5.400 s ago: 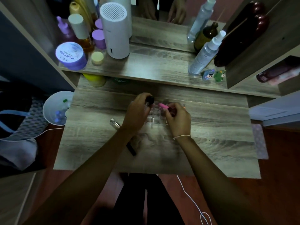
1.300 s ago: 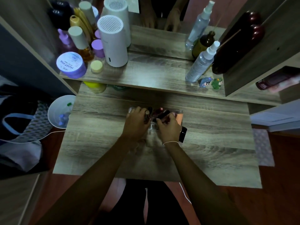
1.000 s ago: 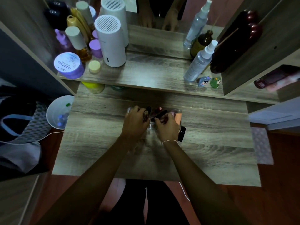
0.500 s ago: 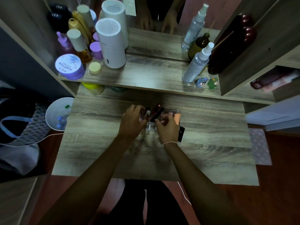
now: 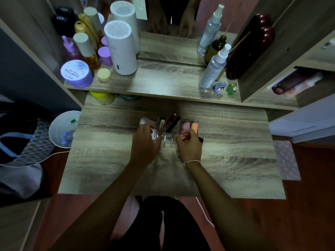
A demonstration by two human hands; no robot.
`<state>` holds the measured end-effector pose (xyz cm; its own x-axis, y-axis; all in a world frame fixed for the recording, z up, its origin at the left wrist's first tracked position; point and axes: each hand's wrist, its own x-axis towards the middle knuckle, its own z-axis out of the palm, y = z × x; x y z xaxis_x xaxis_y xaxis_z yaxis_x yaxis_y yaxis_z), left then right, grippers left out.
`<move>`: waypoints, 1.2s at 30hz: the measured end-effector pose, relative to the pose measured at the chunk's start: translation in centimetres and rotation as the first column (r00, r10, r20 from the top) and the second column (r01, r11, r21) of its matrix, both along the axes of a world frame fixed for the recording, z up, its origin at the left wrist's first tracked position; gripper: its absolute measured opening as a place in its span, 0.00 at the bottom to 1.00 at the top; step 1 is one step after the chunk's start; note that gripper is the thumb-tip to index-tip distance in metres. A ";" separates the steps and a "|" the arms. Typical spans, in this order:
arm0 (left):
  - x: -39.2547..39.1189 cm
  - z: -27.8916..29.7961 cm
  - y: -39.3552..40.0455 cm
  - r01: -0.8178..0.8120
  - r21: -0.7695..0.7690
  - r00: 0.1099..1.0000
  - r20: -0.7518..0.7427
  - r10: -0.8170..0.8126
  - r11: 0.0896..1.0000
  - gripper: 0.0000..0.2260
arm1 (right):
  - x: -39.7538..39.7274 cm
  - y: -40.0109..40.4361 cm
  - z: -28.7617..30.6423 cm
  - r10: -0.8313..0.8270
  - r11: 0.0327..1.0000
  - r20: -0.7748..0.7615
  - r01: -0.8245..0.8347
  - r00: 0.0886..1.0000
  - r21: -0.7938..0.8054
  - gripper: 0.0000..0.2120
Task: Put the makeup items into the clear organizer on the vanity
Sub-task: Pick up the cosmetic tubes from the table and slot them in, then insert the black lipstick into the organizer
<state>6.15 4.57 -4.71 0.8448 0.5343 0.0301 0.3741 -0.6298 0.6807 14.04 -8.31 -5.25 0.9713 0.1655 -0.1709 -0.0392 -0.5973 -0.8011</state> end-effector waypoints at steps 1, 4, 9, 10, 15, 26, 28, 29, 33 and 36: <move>-0.5 -0.1 -0.5 0.011 0.021 1.000 0.006 -0.012 1.000 0.14 | -0.1 -0.4 0.1 -0.006 1.000 -0.005 0.006 1.000 -0.003 0.07; -1.9 -0.2 -2.3 0.092 0.110 0.995 0.029 -0.096 0.990 0.08 | -0.9 -1.8 0.3 -0.041 0.999 0.020 0.041 0.999 0.000 0.05; -3.5 -1.6 -5.4 0.388 0.192 0.920 -0.029 -0.390 0.901 0.13 | -2.1 -4.7 -0.4 -0.184 0.982 0.064 0.186 0.981 -0.040 0.04; -3.8 -2.0 -5.9 0.426 0.185 0.903 -0.031 -0.428 0.886 0.13 | -2.2 -5.4 -0.7 -0.206 0.976 0.059 0.210 0.977 -0.060 0.04; -4.7 -3.8 -6.9 0.507 0.250 0.862 -0.129 -0.491 0.825 0.17 | -1.5 -8.0 -1.9 -0.278 0.956 -0.009 0.275 0.961 -0.106 0.03; -5.0 -7.3 -7.0 0.581 0.292 0.804 -0.351 -0.479 0.760 0.26 | 0.7 -7.7 -3.1 -0.065 0.961 -0.072 0.043 0.995 -0.274 0.19; -5.1 -7.5 -7.0 0.584 0.302 0.801 -0.364 -0.476 0.753 0.27 | 0.8 -8.0 -3.2 -0.077 0.965 -0.067 0.057 0.995 -0.256 0.14; -5.1 -7.6 -7.0 0.584 0.305 0.801 -0.369 -0.472 0.752 0.27 | 0.8 -8.3 -3.2 -0.083 0.969 -0.068 0.065 0.994 -0.240 0.13; -5.0 -7.5 -7.2 0.572 0.310 0.806 -0.381 -0.452 0.759 0.26 | 1.1 -9.7 -3.5 -0.097 0.977 -0.053 0.085 0.994 -0.193 0.10; -5.1 -7.4 -7.4 0.560 0.315 0.814 -0.382 -0.437 0.767 0.26 | 0.8 -10.5 -3.4 -0.099 0.990 -0.072 0.091 0.992 -0.110 0.09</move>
<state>1.08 -2.86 -12.07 0.9914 0.0259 -0.1281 0.0576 -0.9665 0.2502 14.79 -18.81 -8.62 0.9650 0.0499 -0.2574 -0.1589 -0.6695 -0.7256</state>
